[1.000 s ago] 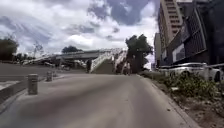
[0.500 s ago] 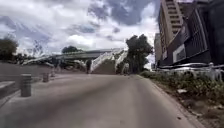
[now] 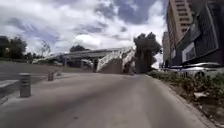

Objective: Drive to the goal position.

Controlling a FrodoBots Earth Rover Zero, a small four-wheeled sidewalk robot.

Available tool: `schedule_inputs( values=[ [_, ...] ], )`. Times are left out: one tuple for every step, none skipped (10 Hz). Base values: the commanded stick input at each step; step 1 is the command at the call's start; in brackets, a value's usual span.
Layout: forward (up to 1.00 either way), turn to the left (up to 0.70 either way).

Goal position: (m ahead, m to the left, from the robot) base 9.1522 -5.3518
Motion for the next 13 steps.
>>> schedule_inputs(
  values=[
    [0.45, 0.00],
    [0.45, 0.00],
    [0.45, 0.00],
    [0.45, -0.21],
    [0.45, -0.27],
    [0.45, -0.27],
    [0.45, -0.27],
    [0.45, -0.27],
    [0.45, -0.12],
    [0.45, 0.00],
    [0.45, 0.00],
    [0.45, 0.00],
    [0.45, 0.00]
  ],
)
